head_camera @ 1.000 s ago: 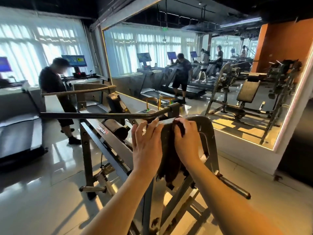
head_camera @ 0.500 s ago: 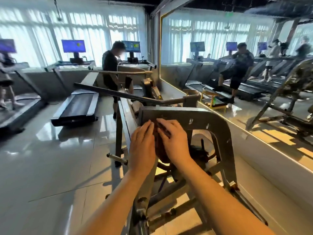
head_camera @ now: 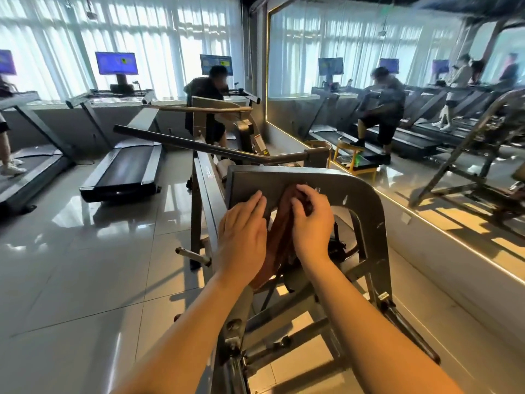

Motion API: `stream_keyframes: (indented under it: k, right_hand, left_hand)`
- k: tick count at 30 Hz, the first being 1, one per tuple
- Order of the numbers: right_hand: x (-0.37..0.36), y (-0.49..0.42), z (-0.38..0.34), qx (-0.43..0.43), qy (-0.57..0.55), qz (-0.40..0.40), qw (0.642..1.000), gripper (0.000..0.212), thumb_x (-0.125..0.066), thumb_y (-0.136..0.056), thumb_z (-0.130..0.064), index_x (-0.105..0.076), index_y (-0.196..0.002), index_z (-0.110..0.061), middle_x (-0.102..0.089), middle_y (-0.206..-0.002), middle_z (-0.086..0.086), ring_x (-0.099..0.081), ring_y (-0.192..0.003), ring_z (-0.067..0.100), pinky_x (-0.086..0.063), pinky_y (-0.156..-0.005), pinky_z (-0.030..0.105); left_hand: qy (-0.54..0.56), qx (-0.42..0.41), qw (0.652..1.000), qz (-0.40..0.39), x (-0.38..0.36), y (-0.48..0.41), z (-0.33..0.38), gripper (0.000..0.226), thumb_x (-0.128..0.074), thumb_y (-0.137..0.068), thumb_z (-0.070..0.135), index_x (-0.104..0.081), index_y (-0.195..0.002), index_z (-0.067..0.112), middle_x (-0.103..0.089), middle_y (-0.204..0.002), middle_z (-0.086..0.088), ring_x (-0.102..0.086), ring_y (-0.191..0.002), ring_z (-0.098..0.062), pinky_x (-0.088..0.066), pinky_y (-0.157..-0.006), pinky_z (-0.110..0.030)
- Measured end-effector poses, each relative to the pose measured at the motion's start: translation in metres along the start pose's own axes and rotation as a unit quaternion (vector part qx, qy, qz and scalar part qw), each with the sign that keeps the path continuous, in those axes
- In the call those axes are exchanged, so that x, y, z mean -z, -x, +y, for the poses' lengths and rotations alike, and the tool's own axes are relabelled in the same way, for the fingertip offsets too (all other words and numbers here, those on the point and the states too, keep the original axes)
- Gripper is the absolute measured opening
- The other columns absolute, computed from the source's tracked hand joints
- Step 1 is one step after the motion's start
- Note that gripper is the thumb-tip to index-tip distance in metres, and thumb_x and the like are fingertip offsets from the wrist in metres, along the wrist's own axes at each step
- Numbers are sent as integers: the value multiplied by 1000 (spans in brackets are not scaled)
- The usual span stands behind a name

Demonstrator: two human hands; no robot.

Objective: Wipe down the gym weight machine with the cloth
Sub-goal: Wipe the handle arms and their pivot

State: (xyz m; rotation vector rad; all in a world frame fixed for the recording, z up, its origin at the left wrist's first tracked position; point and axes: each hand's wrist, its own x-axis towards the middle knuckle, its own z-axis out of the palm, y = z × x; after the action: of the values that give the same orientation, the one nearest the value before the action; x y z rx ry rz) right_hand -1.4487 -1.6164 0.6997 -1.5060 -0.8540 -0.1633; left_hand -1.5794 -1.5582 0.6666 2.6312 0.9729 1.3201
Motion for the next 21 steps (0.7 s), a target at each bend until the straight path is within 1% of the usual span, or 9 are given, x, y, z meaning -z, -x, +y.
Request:
stream_keyframes:
  k: [3,5,7,10,11,14,16,18,21]
  right_hand:
    - [-11,13,-16,74,1,-72,995,31,-64,-97,-11,-67,-127,-20,-59,-117,-12,-50,-104,-17,-41,-97,9]
    - [-13,12,-19,126,18,-105,986,32,-64,-97,-9,-68,-127,-19,-61,-119,-10,-52,-107,-10,-40,-97,8]
    - [-8,4,-15,89,14,-78,993,32,-64,-96,-7,-69,-125,-21,-62,-119,-7,-54,-107,-5,-44,-98,13]
    - [-12,10,-15,-39,-22,20,999,31,-61,-99,-10,-65,-125,-26,-58,-119,-9,-51,-104,-10,-44,-98,16]
    - [-20,15,-20,-53,-29,37,998,30,-60,-100,-11,-63,-125,-27,-56,-119,-11,-50,-104,-12,-42,-98,15]
    - [-45,33,-44,26,-3,4,1000,27,-60,-100,-15,-64,-125,-24,-57,-116,-13,-51,-109,-9,-36,-94,6]
    - [-55,37,-54,69,26,12,997,26,-60,-100,-13,-66,-123,-22,-60,-113,-12,-53,-108,-7,-37,-94,5]
    - [-54,29,-54,19,27,83,996,26,-57,-101,-12,-66,-123,-23,-60,-114,-9,-53,-107,-7,-41,-96,10]
    - [-49,11,-56,-146,-15,170,975,27,-51,-105,-17,-62,-128,-24,-54,-121,-7,-53,-111,1,-43,-102,21]
  left_hand:
    - [18,-29,999,8,2,-4,-4,49,-31,-104,31,-45,-148,16,-44,-156,0,-40,-139,-22,-34,-115,-45]
    - [53,-39,998,7,5,-3,-13,49,-31,-104,31,-46,-149,15,-42,-156,-2,-43,-139,-24,-37,-115,-47]
    - [59,-53,997,6,11,-2,-21,49,-33,-105,33,-46,-149,16,-38,-158,1,-38,-139,-24,-38,-115,-47]
    - [9,-88,994,68,19,-12,-37,44,-49,-101,20,-54,-143,12,-40,-154,-2,-35,-135,-26,-36,-112,-40]
    - [-2,-101,991,83,21,-18,-42,45,-53,-98,17,-55,-142,12,-41,-153,-3,-35,-135,-27,-37,-111,-41]
    - [13,-169,983,69,25,-35,-56,46,-59,-94,15,-57,-140,9,-38,-151,-5,-36,-137,-30,-46,-108,-50]
    - [32,-199,978,58,27,-46,-63,45,-59,-96,17,-57,-140,10,-36,-151,-2,-40,-135,-29,-49,-105,-51]
    - [54,-209,975,44,34,-59,-66,42,-50,-100,23,-56,-141,15,-38,-152,-1,-40,-137,-29,-48,-106,-51]
    - [81,-197,976,34,44,-77,-61,39,-53,-98,21,-59,-137,17,-55,-137,0,-44,-128,-26,-52,-99,-49]
